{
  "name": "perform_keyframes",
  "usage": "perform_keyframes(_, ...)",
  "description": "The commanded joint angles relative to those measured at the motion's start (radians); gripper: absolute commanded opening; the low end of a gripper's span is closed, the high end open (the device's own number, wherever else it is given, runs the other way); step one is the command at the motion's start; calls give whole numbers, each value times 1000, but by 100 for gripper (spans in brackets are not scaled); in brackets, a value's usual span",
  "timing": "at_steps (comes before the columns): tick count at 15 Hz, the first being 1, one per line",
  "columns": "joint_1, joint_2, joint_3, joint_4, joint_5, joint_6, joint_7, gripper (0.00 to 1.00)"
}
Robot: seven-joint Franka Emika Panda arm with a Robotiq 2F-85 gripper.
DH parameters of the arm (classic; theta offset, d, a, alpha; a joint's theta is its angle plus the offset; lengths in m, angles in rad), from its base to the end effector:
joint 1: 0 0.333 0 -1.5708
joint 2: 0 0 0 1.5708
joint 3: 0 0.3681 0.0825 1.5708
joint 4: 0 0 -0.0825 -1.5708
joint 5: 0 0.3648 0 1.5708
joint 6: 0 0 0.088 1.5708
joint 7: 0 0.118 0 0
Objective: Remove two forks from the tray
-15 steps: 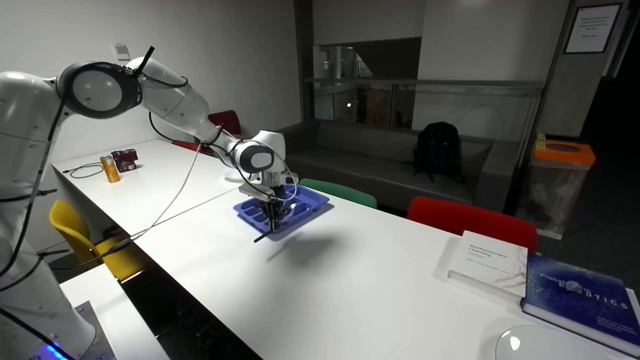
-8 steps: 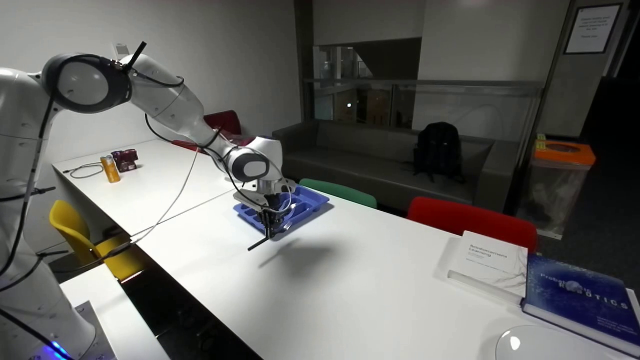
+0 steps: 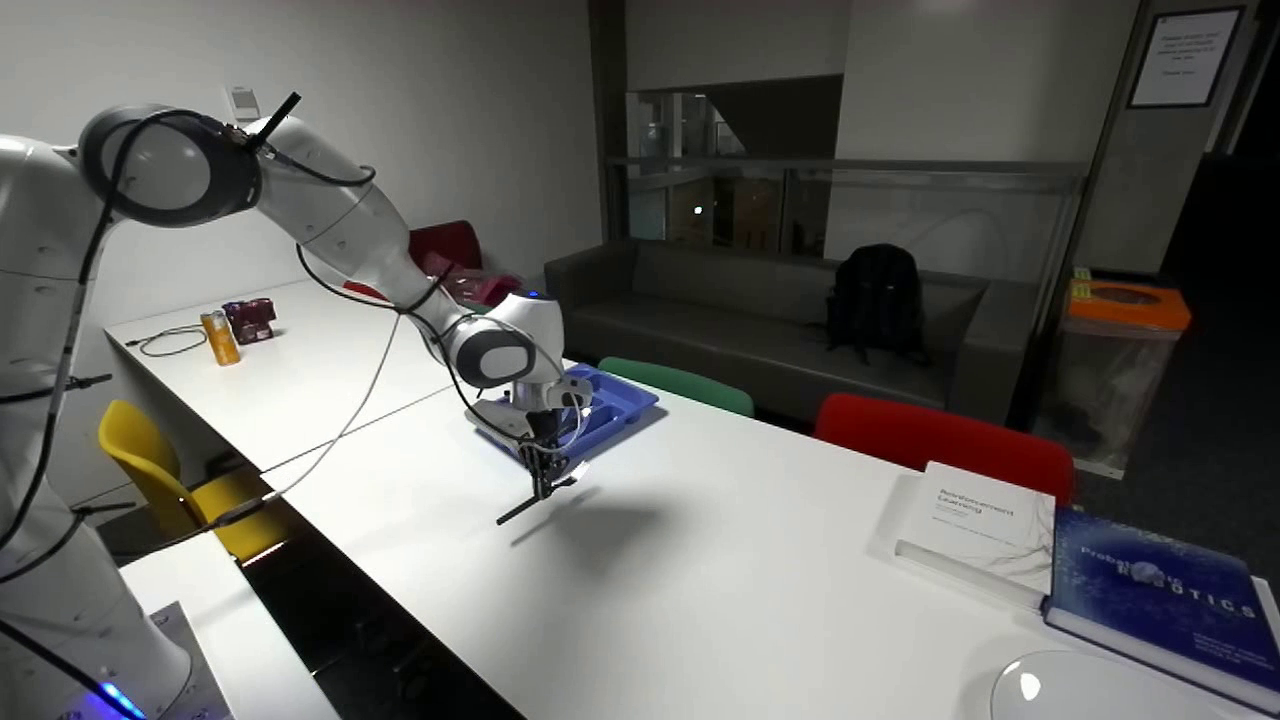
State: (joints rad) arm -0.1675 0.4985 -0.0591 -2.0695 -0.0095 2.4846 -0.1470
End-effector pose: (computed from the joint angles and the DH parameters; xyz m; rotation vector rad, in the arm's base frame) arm 0.5788 -0.1321 0.2308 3.1189 -0.1027 -0.1367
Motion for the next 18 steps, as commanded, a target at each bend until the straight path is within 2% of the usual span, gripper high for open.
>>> perform_keyframes(1, -24, -50, 5, -73, 28, 46, -25, 3)
perform_keyframes(18, -23, 26, 9, -35, 9, 95, -38, 3)
